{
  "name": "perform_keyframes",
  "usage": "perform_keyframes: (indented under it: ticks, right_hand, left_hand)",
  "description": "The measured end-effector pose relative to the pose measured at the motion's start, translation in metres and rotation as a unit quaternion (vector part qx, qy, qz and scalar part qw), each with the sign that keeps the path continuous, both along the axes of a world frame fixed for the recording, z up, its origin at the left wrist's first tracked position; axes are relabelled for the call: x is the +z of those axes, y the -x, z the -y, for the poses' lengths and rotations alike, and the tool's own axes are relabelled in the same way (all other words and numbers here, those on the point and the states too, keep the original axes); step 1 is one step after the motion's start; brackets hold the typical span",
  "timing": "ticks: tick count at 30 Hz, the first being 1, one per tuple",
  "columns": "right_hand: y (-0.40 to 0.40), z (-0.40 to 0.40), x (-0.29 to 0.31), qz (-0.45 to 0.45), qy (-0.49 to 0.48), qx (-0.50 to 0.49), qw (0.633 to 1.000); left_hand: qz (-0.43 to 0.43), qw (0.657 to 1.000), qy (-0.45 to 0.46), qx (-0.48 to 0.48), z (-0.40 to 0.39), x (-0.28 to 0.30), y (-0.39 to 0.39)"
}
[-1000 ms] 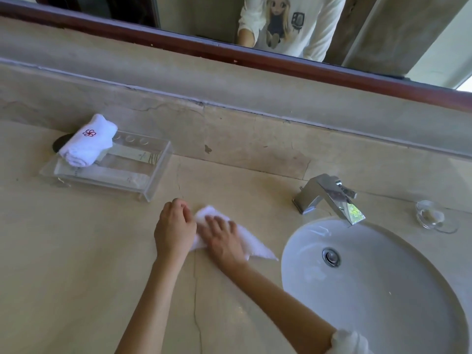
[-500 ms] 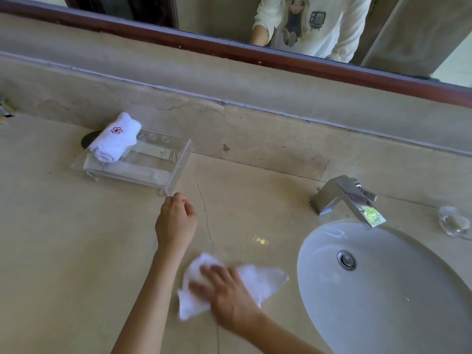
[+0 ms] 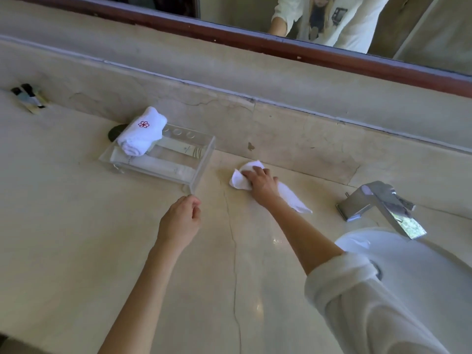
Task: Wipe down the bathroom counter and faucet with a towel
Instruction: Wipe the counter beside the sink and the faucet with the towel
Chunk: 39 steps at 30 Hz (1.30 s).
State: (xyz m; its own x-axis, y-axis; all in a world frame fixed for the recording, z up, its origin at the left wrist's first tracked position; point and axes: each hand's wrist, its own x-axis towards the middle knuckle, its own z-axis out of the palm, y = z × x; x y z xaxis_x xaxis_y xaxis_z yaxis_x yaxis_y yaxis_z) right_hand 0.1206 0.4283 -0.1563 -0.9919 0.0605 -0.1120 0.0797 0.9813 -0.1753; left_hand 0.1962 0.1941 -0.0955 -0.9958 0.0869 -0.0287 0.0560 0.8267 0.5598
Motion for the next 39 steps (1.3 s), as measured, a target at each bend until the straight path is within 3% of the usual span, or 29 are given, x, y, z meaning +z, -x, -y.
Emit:
perform_keyframes:
  ticks: [3, 8, 18, 22, 26, 32, 35, 39]
  right_hand:
    - [0.013, 0.022, 0.001, 0.019, -0.019, 0.033, 0.999]
    - [-0.034, 0.066, -0.005, -0.027, -0.015, 0.123, 0.992]
    - [-0.154, 0.158, -0.001, 0.007, 0.095, 0.233, 0.968]
    - [-0.189, 0.182, 0.000, 0.029, 0.111, 0.335, 0.935]
    - [-0.263, 0.161, -0.012, 0.028, 0.118, 0.483, 0.867]
    - [-0.320, 0.107, -0.020, 0.039, 0.012, 0.549, 0.835]
    - [-0.275, 0.117, -0.018, 0.014, 0.018, 0.491, 0.871]
    - [-0.186, 0.152, 0.005, 0.015, 0.032, 0.266, 0.963]
  left_hand:
    - [0.005, 1.000, 0.022, -0.008, 0.015, -0.004, -0.001]
    - [0.024, 0.999, 0.019, 0.032, 0.035, -0.002, -0.005]
    - [0.011, 0.999, -0.015, 0.050, 0.060, 0.025, -0.029]
    - [0.005, 0.998, -0.018, 0.059, 0.067, 0.028, -0.043]
    - [0.007, 0.998, 0.001, 0.063, 0.072, 0.034, -0.062]
    - [0.019, 0.998, 0.010, 0.063, 0.079, 0.043, -0.076]
    - [0.025, 0.998, 0.019, 0.046, 0.084, 0.047, -0.073]
    - [0.012, 0.999, 0.025, 0.034, 0.086, 0.049, -0.070]
